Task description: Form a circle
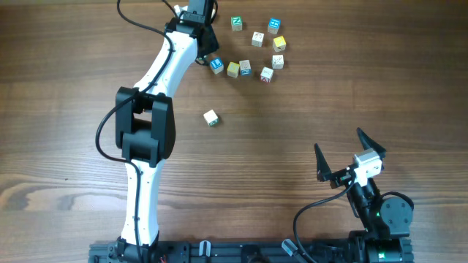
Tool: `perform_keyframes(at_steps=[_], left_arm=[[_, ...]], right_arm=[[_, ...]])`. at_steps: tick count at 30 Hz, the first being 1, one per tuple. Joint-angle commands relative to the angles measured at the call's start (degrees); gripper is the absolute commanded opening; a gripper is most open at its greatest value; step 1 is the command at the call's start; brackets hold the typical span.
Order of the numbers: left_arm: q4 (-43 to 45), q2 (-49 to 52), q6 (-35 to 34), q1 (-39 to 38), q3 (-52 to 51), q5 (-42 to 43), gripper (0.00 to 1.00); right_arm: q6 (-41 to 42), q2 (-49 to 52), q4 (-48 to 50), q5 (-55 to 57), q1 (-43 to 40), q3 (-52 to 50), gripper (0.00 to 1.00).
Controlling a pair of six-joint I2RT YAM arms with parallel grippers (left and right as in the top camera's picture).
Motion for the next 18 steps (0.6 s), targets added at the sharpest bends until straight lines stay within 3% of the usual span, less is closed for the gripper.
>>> perform_keyframes(at_steps=[1,7,11,15,18], left_arm=[[0.42,2.40,0.52,0.37,-0.22,-1.16,0.44],[0.85,4.20,0.50,0.50,-0.22,-1.14,0.48],[1.03,4.20,0.50,0.48,-0.22,-1.14,0.43],[1.49,4.20,0.52,0.55,-0.22,-1.16,0.52],[2.34,4.20,0.68,0.76,-0.22,-1.16,0.52]], right_arm=[[-0.59,-0.35,0.15,0.17,0.13,-0.07,1.00],[-0.61,-0.35,0.15,0.17,0.13,-0.07,1.00],[-0.59,-0.35,0.15,0.17,0.13,-0.07,1.00],[-0.59,-0.35,0.15,0.17,0.13,-0.07,1.00],[-0.61,-0.35,0.15,0.17,0.13,-0.07,1.00]])
